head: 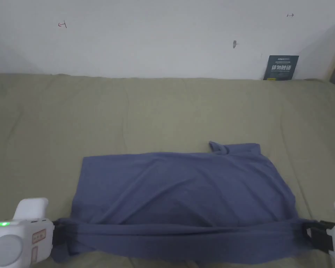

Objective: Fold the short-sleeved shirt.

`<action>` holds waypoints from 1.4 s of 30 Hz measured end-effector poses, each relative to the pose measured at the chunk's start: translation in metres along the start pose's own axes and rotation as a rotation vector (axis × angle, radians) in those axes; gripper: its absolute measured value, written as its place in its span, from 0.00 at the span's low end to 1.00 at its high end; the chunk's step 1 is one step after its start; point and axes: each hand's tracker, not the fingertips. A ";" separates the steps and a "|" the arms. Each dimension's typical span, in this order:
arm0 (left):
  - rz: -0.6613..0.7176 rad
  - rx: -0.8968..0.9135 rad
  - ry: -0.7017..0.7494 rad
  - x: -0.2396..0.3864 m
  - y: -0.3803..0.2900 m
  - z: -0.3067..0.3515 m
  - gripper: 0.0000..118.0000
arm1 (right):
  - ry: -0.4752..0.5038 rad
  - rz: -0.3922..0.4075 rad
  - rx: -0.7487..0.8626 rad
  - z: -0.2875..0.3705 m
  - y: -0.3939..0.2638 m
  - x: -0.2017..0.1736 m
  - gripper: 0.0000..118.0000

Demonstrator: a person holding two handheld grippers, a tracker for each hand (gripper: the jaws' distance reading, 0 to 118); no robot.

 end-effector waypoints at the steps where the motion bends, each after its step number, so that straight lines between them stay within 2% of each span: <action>1: -0.002 -0.004 0.000 0.001 0.007 -0.007 0.09 | -0.001 0.005 -0.003 -0.008 0.010 -0.001 0.04; 9: 0.028 -0.024 0.001 0.005 0.053 -0.052 0.09 | -0.024 0.032 -0.088 -0.079 0.063 0.004 0.04; 16: 0.034 -0.082 0.002 0.010 0.068 -0.096 0.09 | -0.050 -0.033 -0.174 -0.125 0.073 0.017 0.05; 17: 0.038 -0.081 0.005 0.010 0.068 -0.098 0.09 | -0.050 -0.049 -0.188 -0.129 0.073 0.017 0.08; 18: 0.045 -0.080 0.003 0.010 0.068 -0.098 0.10 | -0.047 -0.065 -0.194 -0.130 0.071 0.016 0.23; 19: 0.057 -0.073 0.000 0.009 0.068 -0.098 0.22 | -0.059 -0.076 -0.188 -0.130 0.070 0.017 0.53; 20: 0.065 -0.067 -0.004 0.007 0.067 -0.095 0.67 | -0.081 -0.086 -0.190 -0.130 0.068 0.019 0.92; 21: 0.062 -0.069 0.013 0.007 0.067 -0.093 1.00 | -0.074 -0.093 -0.189 -0.128 0.065 0.021 1.00; 24: 0.039 -0.070 0.037 -0.002 0.062 -0.071 0.97 | -0.058 -0.140 -0.135 -0.106 0.056 0.028 1.00; 26: 0.054 -0.076 0.038 -0.007 0.054 -0.055 0.97 | -0.070 -0.153 -0.110 -0.075 0.048 0.016 1.00; 27: 0.064 -0.070 0.040 -0.010 0.049 -0.045 0.96 | -0.064 -0.156 -0.103 -0.065 0.043 0.014 0.99; 28: 0.090 -0.056 0.032 -0.014 0.043 -0.034 0.94 | -0.059 -0.164 -0.092 -0.053 0.035 0.011 0.93; 29: 0.115 -0.055 0.028 -0.023 0.036 -0.038 0.82 | -0.050 -0.170 -0.084 -0.048 0.029 0.012 0.69; 30: 0.139 -0.043 0.006 -0.026 0.028 -0.031 0.59 | -0.048 -0.175 -0.080 -0.044 0.022 0.014 0.38; 31: 0.149 -0.038 0.001 -0.027 0.021 -0.025 0.24 | -0.047 -0.178 -0.071 -0.037 0.016 0.010 0.07; 32: 0.143 -0.049 0.019 -0.026 0.015 -0.020 0.04 | -0.060 -0.176 -0.063 -0.032 0.009 0.006 0.00; 34: 0.147 -0.041 0.053 -0.026 0.005 -0.016 0.04 | -0.078 -0.167 -0.052 -0.031 -0.003 0.009 0.00; 36: 0.129 -0.084 -0.004 -0.022 -0.003 -0.011 0.04 | -0.033 -0.169 -0.085 -0.030 -0.009 0.009 0.00; 39: 0.129 -0.086 -0.120 -0.018 -0.009 -0.009 0.04 | -0.041 -0.141 -0.091 -0.031 -0.018 0.003 0.00; 40: 0.128 -0.087 -0.126 -0.015 -0.008 -0.012 0.10 | -0.038 -0.142 -0.093 -0.032 -0.019 0.002 0.00; 41: 0.130 -0.081 -0.105 -0.011 -0.005 -0.017 0.62 | -0.033 -0.145 -0.097 -0.033 -0.019 0.002 0.00; 42: 0.122 -0.096 -0.082 -0.009 -0.005 -0.026 1.00 | -0.028 -0.148 -0.097 -0.033 -0.020 0.001 0.00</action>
